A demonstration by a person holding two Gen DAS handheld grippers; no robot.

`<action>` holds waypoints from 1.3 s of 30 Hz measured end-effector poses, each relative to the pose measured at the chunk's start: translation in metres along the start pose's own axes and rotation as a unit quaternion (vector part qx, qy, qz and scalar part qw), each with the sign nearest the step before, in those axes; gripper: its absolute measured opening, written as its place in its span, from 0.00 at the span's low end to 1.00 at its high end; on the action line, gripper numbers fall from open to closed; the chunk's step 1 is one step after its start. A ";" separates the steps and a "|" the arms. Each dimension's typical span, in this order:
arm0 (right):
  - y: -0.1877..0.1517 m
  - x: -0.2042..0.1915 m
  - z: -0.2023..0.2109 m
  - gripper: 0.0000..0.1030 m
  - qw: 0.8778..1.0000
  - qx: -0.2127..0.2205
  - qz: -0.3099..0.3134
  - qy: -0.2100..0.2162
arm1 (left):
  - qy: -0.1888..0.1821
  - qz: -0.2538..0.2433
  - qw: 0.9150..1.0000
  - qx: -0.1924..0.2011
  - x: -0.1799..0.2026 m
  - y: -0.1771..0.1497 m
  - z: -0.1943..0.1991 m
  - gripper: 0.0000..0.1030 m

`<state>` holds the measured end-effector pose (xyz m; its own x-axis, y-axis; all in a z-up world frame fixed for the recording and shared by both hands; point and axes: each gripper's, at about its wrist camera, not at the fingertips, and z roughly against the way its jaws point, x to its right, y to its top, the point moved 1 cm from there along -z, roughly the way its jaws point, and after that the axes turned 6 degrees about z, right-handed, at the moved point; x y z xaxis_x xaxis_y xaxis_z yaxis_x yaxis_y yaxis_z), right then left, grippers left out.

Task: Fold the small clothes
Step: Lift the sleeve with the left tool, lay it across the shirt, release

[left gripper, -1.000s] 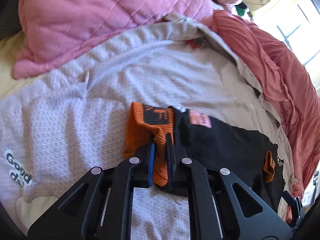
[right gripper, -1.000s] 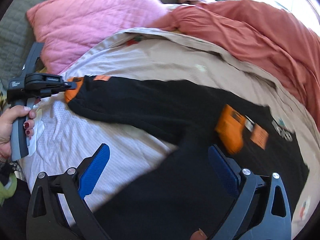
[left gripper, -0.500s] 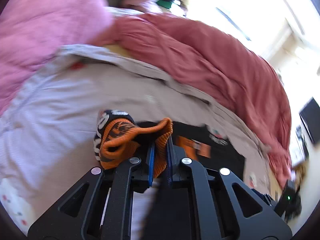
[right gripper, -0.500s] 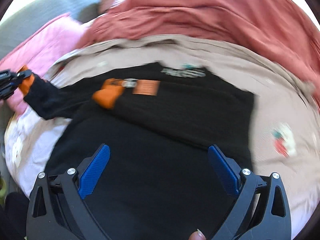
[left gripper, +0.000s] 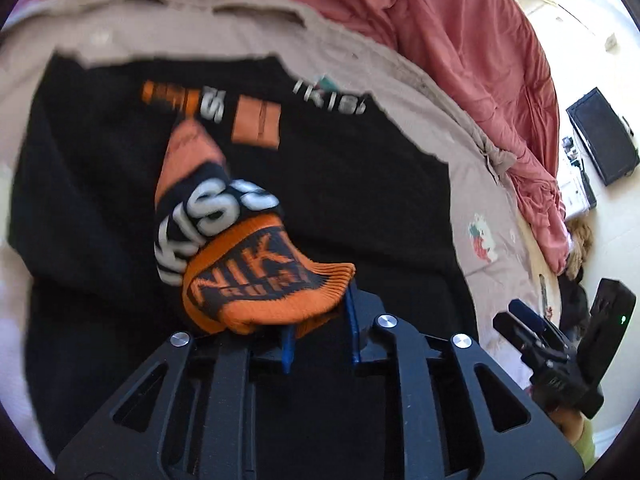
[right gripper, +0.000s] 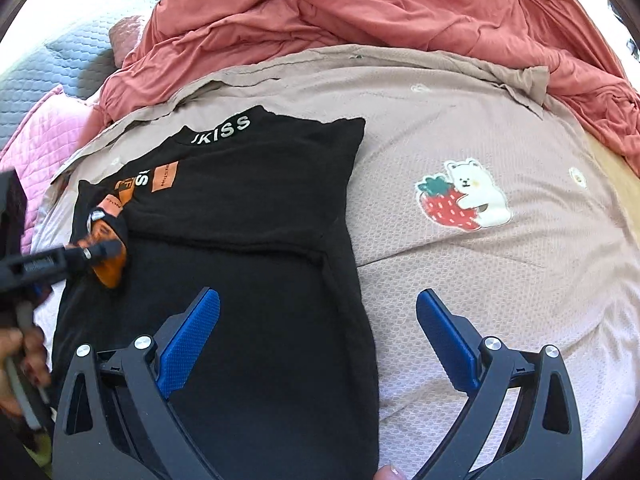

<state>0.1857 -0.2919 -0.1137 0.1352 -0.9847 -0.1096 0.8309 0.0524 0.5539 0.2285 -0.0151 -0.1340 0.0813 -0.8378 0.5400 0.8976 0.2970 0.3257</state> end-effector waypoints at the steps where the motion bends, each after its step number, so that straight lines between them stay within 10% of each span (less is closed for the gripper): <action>1: 0.000 -0.002 -0.002 0.95 1.000 0.000 -0.001 0.004 | -0.005 0.002 1.000 0.004 -0.002 -0.003 0.004 0.15; 6: 0.016 -0.035 -0.015 0.95 0.999 0.003 0.010 0.039 | -0.004 -0.010 0.998 0.068 -0.015 -0.016 0.059 0.59; 15: 0.037 -0.127 -0.035 0.95 0.992 0.010 0.072 0.107 | -0.036 -0.031 0.988 0.144 -0.037 -0.029 0.112 0.69; 20: 0.029 -0.145 -0.030 0.95 0.988 0.012 0.134 0.078 | -0.069 -0.025 0.983 0.167 -0.038 -0.021 0.126 0.71; 29: 0.008 -0.166 -0.030 0.95 0.982 0.013 0.156 0.105 | 0.105 0.048 0.978 0.175 -0.108 -0.017 0.109 0.82; 39: 0.007 -0.253 -0.070 0.95 0.972 0.019 0.219 0.081 | 0.136 0.054 0.971 0.190 -0.124 -0.014 0.110 0.91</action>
<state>0.1954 -0.0310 -0.1395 0.5564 -0.8308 0.0171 0.6548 0.4510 0.6066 0.1583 0.1354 -0.1197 0.3233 -0.8672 0.3788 0.6568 0.4938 0.5698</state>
